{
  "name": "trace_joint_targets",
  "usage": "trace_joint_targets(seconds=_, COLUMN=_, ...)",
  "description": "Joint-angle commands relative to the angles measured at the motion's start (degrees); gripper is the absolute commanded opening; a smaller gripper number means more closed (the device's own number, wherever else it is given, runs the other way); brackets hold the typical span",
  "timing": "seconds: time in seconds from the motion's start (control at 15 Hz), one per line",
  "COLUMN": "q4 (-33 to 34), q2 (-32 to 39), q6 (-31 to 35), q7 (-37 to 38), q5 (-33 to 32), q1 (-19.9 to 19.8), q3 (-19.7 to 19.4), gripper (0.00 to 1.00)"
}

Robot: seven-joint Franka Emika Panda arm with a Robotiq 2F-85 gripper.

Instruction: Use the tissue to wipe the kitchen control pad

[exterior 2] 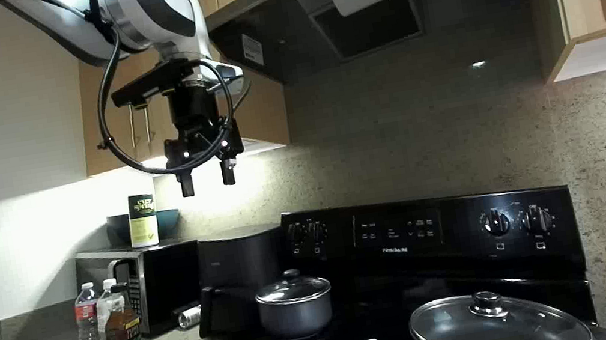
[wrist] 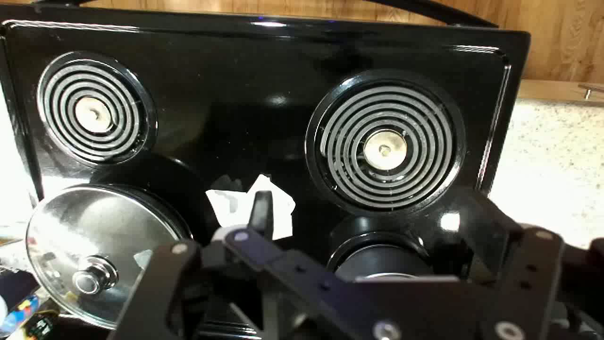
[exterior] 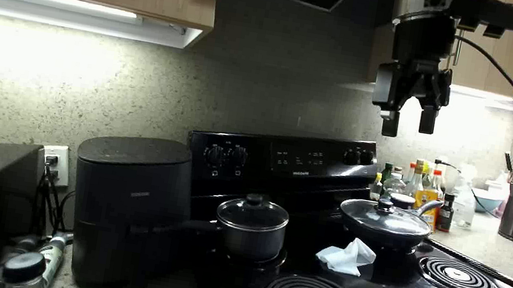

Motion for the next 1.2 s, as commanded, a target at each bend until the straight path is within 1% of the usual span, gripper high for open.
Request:
trace_joint_targets(seconds=0.0, q4=0.13, q2=0.09, q6=-0.12, q7=0.18, q5=-0.19, q1=0.46, q3=-0.35, gripper=1.00)
trace_joint_targets(seconds=0.53, q4=-0.28, q2=0.93, q6=0.65, q7=0.24, q5=-0.33, q1=0.18, q3=-0.62, gripper=1.00)
trace_joint_targets(seconds=0.93, q4=-2.56, q2=6.16, q6=4.63, q7=-1.52, q5=0.38, q1=-0.96, q3=-4.86, gripper=1.00)
trace_joint_targets(seconds=1.13, q4=-2.72, q2=10.90, q6=6.25, q7=-1.52, q5=0.96, q1=-1.86, q3=-7.48, gripper=1.00)
